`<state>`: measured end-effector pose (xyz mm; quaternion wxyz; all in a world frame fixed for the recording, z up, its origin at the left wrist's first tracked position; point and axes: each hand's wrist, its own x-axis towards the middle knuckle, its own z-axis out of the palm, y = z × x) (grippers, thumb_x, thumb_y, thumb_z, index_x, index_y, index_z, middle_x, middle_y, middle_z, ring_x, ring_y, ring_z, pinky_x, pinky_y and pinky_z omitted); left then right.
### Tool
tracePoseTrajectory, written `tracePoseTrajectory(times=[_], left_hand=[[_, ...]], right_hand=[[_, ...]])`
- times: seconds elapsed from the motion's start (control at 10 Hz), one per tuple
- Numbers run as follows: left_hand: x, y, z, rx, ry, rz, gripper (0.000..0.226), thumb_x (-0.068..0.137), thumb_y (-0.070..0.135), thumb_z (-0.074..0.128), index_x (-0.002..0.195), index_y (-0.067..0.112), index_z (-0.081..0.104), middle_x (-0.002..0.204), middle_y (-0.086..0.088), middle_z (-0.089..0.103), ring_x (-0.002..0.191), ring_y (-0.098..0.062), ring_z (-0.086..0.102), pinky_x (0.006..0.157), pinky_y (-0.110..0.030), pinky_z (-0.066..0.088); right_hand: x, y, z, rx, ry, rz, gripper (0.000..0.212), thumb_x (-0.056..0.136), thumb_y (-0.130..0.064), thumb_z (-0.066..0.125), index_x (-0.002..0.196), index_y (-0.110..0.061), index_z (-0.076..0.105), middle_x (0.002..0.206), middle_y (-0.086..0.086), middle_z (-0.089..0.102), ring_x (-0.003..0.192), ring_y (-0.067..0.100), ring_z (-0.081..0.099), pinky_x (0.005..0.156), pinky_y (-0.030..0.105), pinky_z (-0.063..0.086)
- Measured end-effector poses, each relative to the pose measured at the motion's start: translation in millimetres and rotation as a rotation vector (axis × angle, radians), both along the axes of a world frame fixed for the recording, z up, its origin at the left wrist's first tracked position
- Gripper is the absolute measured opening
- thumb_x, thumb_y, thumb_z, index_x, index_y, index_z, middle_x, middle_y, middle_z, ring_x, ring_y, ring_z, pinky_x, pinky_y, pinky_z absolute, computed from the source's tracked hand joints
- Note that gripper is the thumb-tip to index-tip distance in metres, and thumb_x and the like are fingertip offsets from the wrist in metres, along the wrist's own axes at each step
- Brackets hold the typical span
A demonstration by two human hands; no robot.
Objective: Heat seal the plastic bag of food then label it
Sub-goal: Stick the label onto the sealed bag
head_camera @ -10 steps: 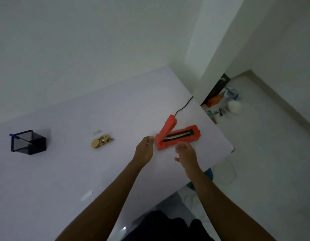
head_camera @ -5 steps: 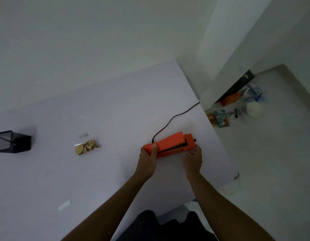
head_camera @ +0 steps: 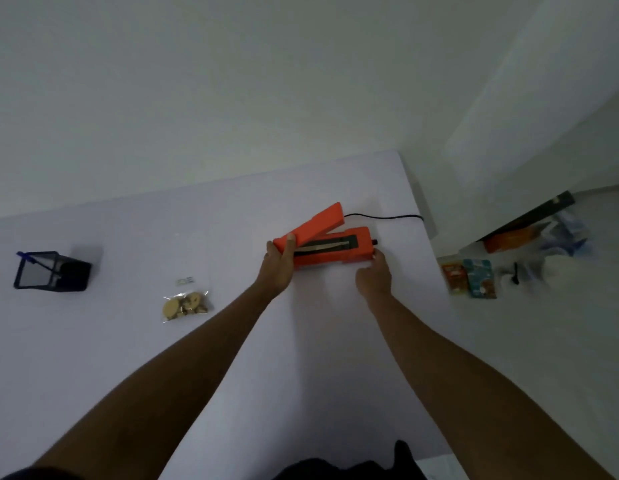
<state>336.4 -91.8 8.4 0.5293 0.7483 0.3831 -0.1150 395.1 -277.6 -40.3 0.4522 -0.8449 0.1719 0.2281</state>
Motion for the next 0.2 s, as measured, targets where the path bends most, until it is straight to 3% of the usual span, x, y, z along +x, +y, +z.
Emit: tracePoseTrajectory(times=[0.2], left_hand=[[12.9, 12.6, 6.7, 0.019, 0.051, -0.063, 0.092, 0.091, 0.073, 0.022, 0.151, 0.003, 0.021, 0.151, -0.021, 0.037, 0.136, -0.035, 0.041, 0.110, -0.044, 0.033]], right_hand=[[15.4, -4.4, 13.7, -0.024, 0.040, 0.118, 0.065, 0.090, 0.003, 0.049, 0.151, -0.013, 0.031, 0.137, 0.018, 0.056, 0.119, 0.035, 0.057, 0.097, 0.038, 0.048]])
